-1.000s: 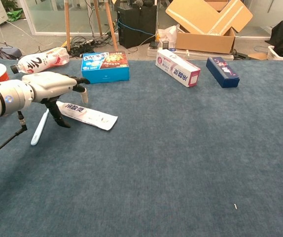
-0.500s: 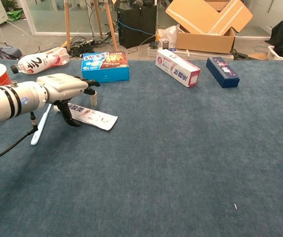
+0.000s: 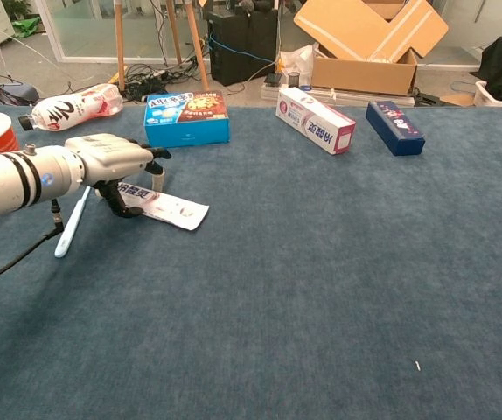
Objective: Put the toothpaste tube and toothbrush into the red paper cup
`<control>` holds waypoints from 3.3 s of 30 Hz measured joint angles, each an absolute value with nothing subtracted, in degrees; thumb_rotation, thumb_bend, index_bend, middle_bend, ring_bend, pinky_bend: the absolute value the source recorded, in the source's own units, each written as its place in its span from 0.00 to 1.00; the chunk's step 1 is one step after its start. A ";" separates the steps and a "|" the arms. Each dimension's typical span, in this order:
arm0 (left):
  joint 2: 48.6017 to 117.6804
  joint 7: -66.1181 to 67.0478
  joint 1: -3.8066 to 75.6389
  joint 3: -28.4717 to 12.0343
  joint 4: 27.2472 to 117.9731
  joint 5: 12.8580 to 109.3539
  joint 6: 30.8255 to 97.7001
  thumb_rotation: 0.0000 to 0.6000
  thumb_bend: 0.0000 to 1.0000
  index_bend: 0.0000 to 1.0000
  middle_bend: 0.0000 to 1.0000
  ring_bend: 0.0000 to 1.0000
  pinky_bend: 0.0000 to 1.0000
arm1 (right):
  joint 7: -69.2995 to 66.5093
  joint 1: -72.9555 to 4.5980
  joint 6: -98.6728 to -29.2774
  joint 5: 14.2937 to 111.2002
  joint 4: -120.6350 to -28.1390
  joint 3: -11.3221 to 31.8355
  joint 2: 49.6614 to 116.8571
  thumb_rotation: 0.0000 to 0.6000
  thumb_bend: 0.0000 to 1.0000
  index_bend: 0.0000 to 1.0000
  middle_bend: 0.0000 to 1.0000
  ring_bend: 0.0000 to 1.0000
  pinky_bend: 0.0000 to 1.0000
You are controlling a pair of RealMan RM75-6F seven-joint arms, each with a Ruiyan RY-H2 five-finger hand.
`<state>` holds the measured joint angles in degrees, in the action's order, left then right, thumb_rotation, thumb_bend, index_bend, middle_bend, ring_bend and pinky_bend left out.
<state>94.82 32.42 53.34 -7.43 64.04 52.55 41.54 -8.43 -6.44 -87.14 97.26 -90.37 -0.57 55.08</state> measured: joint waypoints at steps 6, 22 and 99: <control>93.56 34.63 53.90 -6.92 65.99 49.81 41.19 1.00 0.35 0.34 0.00 0.00 0.00 | -8.60 -6.59 -86.68 97.18 -90.32 -0.69 55.12 1.00 0.00 0.07 0.09 0.11 0.44; 93.95 36.30 55.04 -5.38 65.96 47.39 41.72 1.00 0.35 0.47 0.00 0.00 0.00 | -8.90 -6.59 -86.53 97.11 -90.11 -0.87 55.31 1.00 0.00 0.07 0.09 0.11 0.44; 89.79 31.17 50.68 -9.90 75.13 52.18 52.14 1.00 0.36 0.90 0.00 0.00 0.00 | -7.47 -7.36 -85.98 97.59 -91.21 -0.87 55.95 1.00 0.00 0.07 0.09 0.11 0.44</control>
<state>89.79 31.17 50.68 -9.90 75.13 52.18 52.14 -7.47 -7.36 -85.98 97.59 -91.21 -0.87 55.95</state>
